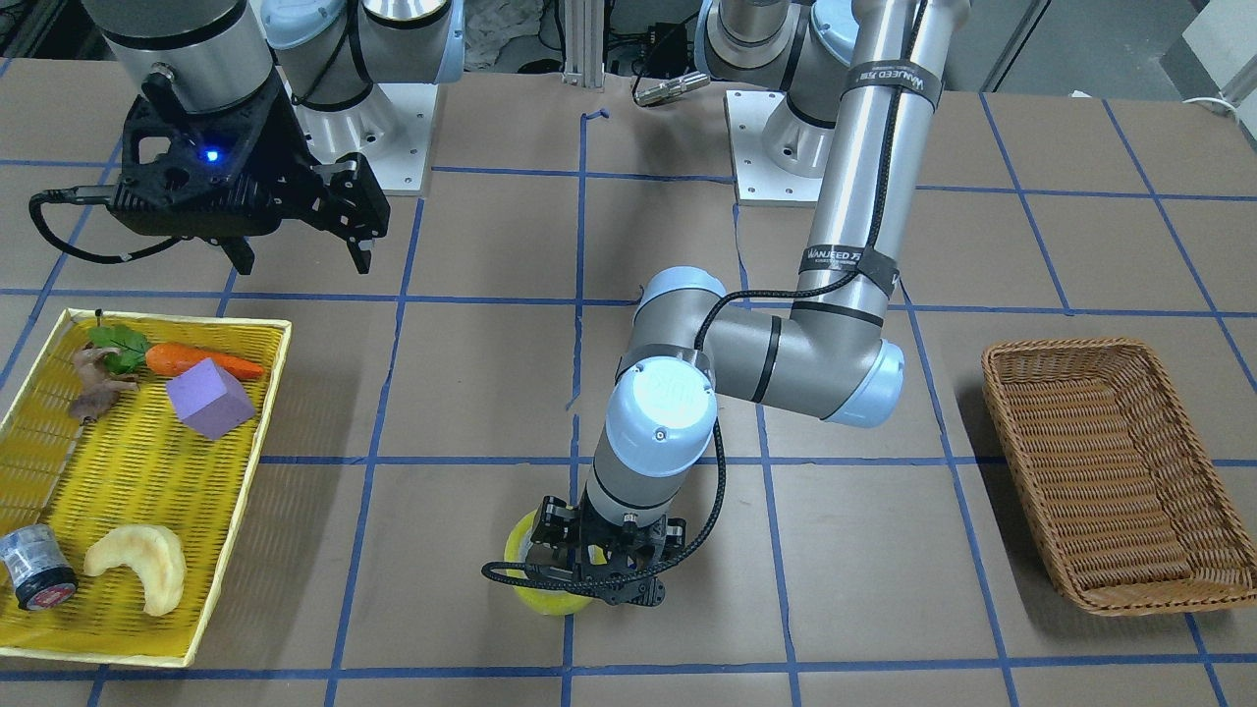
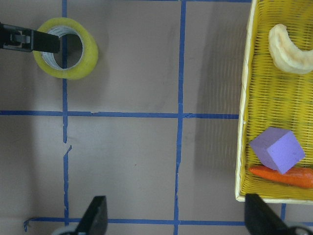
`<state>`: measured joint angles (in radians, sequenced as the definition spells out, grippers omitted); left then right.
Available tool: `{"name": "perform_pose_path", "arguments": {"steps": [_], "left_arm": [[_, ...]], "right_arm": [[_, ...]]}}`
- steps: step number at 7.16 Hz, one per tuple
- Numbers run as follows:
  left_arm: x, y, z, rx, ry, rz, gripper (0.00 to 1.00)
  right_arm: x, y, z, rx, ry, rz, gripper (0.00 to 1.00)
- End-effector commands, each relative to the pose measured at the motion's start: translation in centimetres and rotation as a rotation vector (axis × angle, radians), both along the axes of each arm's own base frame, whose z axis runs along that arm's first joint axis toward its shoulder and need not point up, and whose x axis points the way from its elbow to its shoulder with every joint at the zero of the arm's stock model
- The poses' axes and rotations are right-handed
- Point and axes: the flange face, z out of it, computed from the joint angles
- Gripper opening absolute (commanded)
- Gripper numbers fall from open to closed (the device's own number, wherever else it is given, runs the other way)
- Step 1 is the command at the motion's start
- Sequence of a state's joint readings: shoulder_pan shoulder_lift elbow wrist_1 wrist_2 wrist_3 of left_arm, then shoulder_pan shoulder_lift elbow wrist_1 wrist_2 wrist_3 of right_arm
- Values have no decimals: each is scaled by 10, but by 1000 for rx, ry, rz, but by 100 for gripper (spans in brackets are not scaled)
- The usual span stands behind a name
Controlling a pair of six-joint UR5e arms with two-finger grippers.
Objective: Transfer tape with both arms
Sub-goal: 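Grasp the tape roll's rim with the left gripper and lift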
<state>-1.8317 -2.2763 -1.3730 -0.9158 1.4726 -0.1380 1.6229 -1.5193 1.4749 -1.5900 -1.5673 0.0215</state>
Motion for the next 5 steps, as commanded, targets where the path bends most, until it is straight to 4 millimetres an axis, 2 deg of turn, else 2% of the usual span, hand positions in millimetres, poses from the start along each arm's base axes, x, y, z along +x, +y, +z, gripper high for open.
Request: {"name": "perform_pose_path", "arguments": {"steps": [1,2,3,4,5], "left_arm": [[0,-2,-24,30,-8,2,99],[0,-1,-30,37,-10,0,91],[1,4,-31,40,-22,-29,38],[10,5,-24,5,-117,-113,0],[13,5,-14,-14,-147,-132,0]], "right_arm": [[1,1,0,1,0,2,100],[1,0,-1,4,1,2,100],[2,1,0,2,-1,3,100],[1,0,-2,4,1,2,100],[2,0,-2,4,-1,2,100]]}}
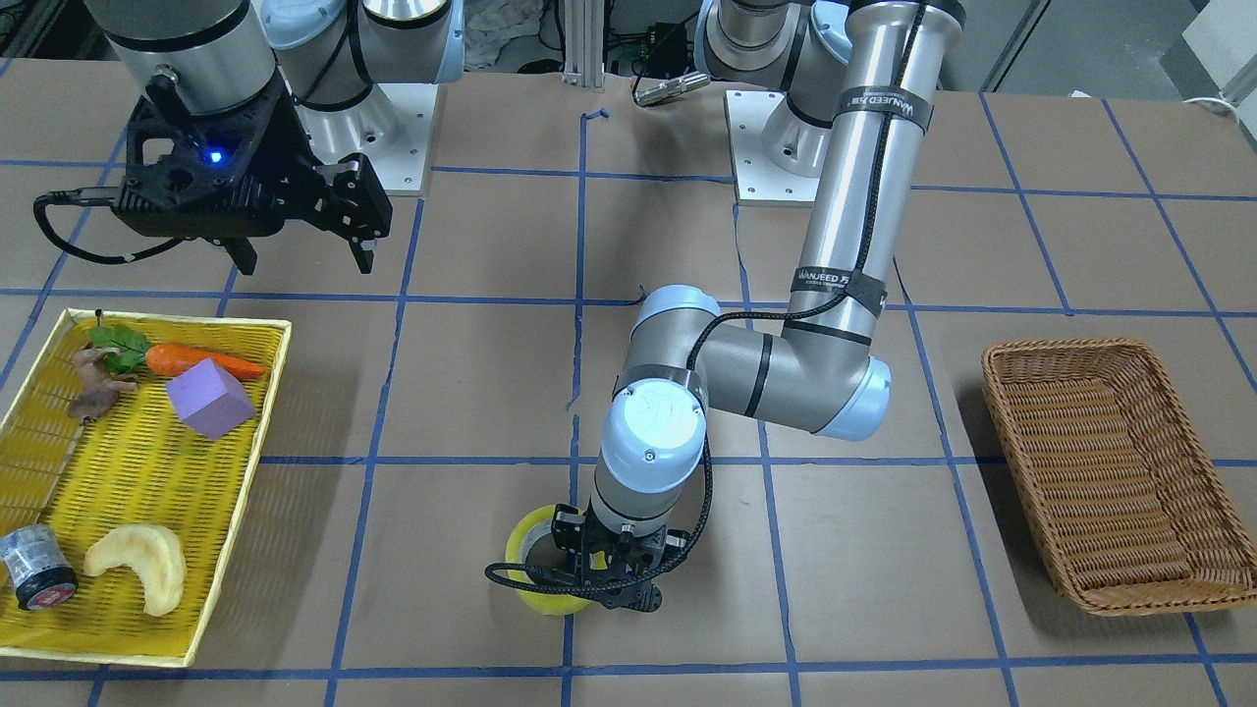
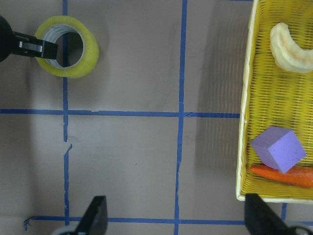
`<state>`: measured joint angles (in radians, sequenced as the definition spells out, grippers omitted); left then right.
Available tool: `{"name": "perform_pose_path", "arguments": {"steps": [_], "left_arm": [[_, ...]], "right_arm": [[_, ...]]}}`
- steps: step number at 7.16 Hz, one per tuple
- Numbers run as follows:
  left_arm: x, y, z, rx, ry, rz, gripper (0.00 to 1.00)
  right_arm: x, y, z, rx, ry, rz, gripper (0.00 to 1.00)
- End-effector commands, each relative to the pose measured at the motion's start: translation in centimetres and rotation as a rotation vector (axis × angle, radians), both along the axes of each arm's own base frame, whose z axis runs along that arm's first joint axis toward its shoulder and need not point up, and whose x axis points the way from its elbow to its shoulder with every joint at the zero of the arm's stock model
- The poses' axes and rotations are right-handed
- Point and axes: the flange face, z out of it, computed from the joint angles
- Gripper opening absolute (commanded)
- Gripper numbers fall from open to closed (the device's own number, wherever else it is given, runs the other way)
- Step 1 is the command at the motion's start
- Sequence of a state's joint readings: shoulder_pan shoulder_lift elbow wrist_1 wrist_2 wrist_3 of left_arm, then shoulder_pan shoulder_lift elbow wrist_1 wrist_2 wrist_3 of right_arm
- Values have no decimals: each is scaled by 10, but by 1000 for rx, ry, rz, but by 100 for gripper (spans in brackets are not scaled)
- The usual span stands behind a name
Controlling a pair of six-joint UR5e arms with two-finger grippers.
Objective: Transfer tape with both arms
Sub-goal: 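Grasp the tape roll's rim with the left gripper and lift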
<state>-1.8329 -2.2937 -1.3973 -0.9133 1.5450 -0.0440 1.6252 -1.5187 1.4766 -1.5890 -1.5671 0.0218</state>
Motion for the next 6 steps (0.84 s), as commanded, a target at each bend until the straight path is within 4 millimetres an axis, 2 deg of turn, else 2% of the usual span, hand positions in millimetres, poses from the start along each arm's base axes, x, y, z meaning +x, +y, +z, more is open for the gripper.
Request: {"name": "perform_pose_path", "arguments": {"steps": [1,2,4,5,6], "left_arm": [[6,2,15,-31,-54,-56,0],[8,2,18,-32,-54,-53,0],[19,1,36,-40,-55,-37,0],[53,-5,65,-12,-62,9,0],[115,-12,101,24,-58,94,0]], "right_arm": [[0,0,0,-1,-1,-2,100],[1,0,0,-1,-1,0,100],[0,0,0,-2,-1,0,100],[1,0,0,-1,-1,1,100],[0,0,0,-3,1,0,100]]}}
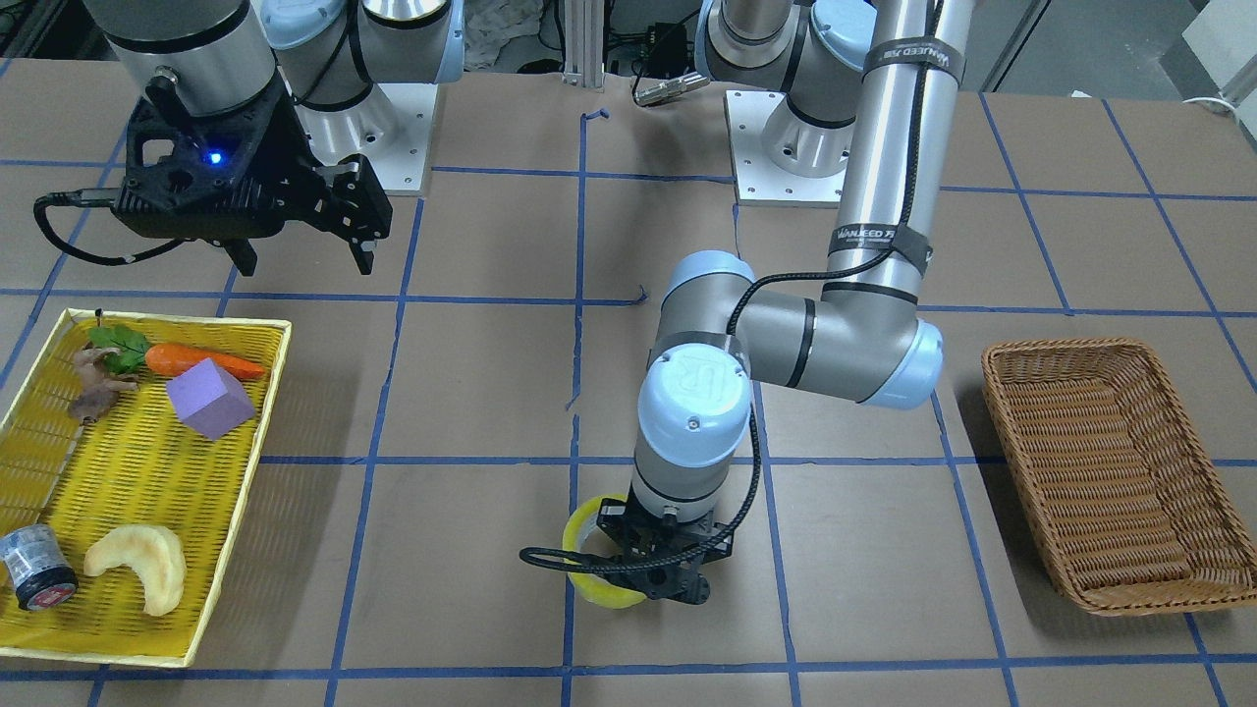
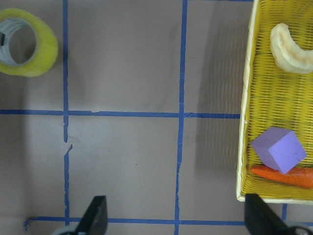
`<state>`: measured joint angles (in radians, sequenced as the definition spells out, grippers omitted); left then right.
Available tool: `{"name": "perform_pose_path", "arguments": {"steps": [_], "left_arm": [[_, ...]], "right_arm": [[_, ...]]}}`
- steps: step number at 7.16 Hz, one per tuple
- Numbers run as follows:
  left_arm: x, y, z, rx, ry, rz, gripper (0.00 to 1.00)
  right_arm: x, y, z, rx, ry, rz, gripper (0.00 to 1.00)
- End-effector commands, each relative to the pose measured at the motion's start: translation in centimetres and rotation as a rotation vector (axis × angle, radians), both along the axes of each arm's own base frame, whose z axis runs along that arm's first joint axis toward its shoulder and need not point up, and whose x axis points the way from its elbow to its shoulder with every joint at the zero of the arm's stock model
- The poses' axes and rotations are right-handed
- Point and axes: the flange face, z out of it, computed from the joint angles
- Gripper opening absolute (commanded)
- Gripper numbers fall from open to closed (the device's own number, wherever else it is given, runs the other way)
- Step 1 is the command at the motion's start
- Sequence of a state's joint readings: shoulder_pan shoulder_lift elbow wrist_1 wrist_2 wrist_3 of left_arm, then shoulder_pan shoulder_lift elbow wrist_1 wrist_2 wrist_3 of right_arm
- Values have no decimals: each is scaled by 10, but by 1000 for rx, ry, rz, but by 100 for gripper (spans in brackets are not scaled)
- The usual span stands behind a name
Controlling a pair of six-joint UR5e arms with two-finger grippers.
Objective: Transfer tape with both arms
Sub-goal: 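Carry the tape roll with the left gripper into the wicker basket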
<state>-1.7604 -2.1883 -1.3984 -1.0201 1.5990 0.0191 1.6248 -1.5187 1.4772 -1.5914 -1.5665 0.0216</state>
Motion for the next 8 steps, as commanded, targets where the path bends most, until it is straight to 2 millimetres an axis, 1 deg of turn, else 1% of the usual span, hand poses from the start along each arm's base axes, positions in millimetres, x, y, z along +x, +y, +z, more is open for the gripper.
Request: {"name": "perform_pose_path", "arguments": {"steps": [1,2,3,4,5,6,7,8], "left_arm": [[108,-4,67,43,0,137,0],[145,2,79,48,-15,108,0],[202,10,90,70,-21,128,0],[288,20,95,84,-24,131,0],[378,38,95,93,-18,82,0],[457,65,83,119,-6,29,0],[522,95,69,132,1,18,0],[559,112,56,132,0,14,0]], "right_arm": [[-1,-1,1,-2,0,-2,100],[1,1,1,-2,-1,0,100],[0,0,1,-2,-1,-2,100],[1,0,1,-2,-1,0,100],[1,0,1,-2,-1,0,100],[1,0,1,-2,-1,0,100],[1,0,1,-2,-1,0,100],[1,0,1,-2,-1,0,100]]}}
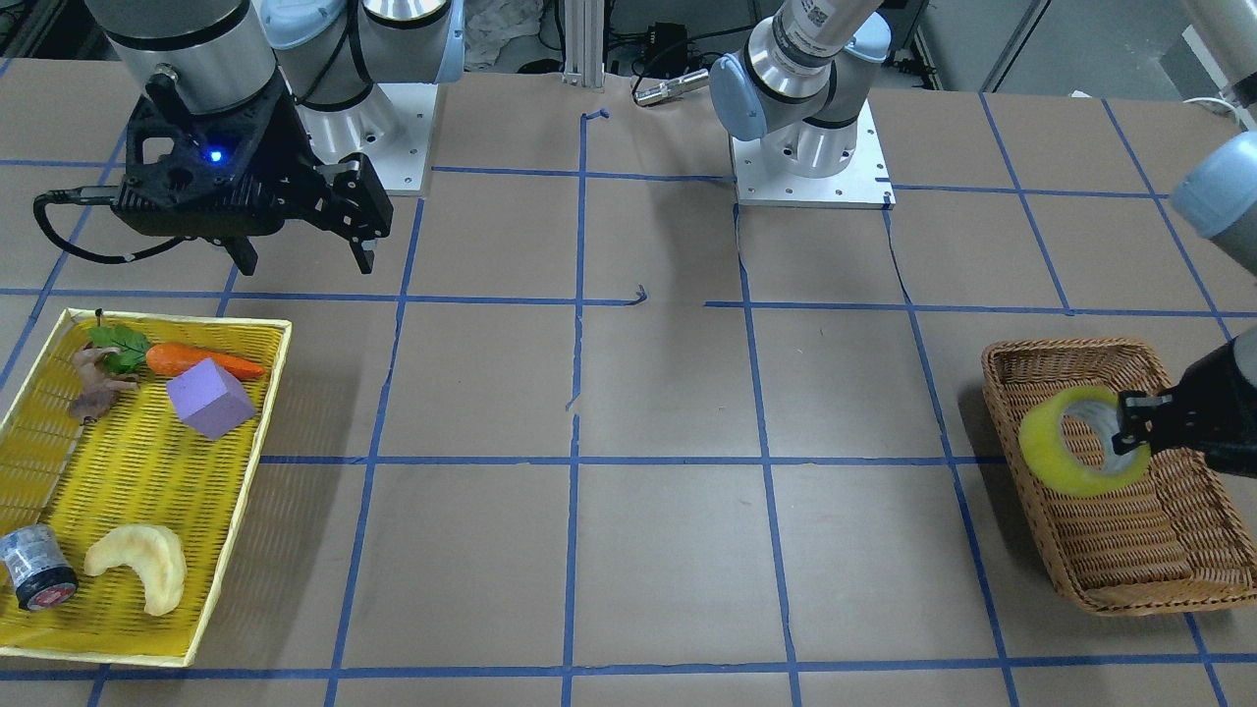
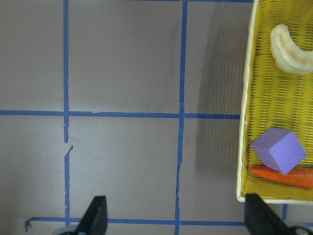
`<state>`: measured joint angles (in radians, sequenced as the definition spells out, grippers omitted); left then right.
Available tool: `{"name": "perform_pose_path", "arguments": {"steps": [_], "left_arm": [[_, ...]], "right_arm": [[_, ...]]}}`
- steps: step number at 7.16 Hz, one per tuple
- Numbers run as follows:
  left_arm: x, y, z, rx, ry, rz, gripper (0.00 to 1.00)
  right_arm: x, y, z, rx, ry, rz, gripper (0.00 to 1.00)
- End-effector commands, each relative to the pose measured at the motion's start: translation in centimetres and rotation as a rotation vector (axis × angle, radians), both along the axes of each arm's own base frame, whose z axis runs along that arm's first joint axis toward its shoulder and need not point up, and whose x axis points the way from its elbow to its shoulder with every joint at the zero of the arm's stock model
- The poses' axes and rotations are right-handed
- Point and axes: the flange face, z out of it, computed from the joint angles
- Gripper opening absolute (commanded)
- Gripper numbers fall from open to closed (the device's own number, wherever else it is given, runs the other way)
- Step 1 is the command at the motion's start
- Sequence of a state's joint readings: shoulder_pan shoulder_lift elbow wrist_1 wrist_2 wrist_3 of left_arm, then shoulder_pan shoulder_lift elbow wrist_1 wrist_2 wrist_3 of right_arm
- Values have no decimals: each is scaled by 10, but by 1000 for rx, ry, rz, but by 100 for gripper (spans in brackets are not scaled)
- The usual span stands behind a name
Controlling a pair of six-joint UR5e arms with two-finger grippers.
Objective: Transfer tape with both arms
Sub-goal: 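Carry the tape roll with the left gripper into the wicker basket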
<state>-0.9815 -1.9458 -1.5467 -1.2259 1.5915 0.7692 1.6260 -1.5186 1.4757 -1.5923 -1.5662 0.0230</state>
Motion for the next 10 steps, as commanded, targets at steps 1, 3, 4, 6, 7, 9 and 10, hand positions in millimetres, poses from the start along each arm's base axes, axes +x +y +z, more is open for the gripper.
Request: {"name": "perform_pose_path", "arguments": {"steps": [1,3,4,6,7,9,10], "left_arm": [[81,45,-32,0,0,-27,0],[81,60,-81,-43,-35,-17,0],[77,60,-98,-77,-29,2,0],[75,50,-93,-149,-39,10,51],[70,44,-81,-211,-34,28,85],[19,22,-41,-251,-58,29,91],[-9,16,-21,-233,-35,36,91]], "right_arm": [[0,1,0,0,0,0,100],[0,1,0,0,0,0,100],[0,1,1,-2,0,0,100],[0,1,0,0,2,0,100],[0,1,0,1,0,0,100],[0,1,0,0,2,1,100],[0,1,0,0,0,2,100]]}}
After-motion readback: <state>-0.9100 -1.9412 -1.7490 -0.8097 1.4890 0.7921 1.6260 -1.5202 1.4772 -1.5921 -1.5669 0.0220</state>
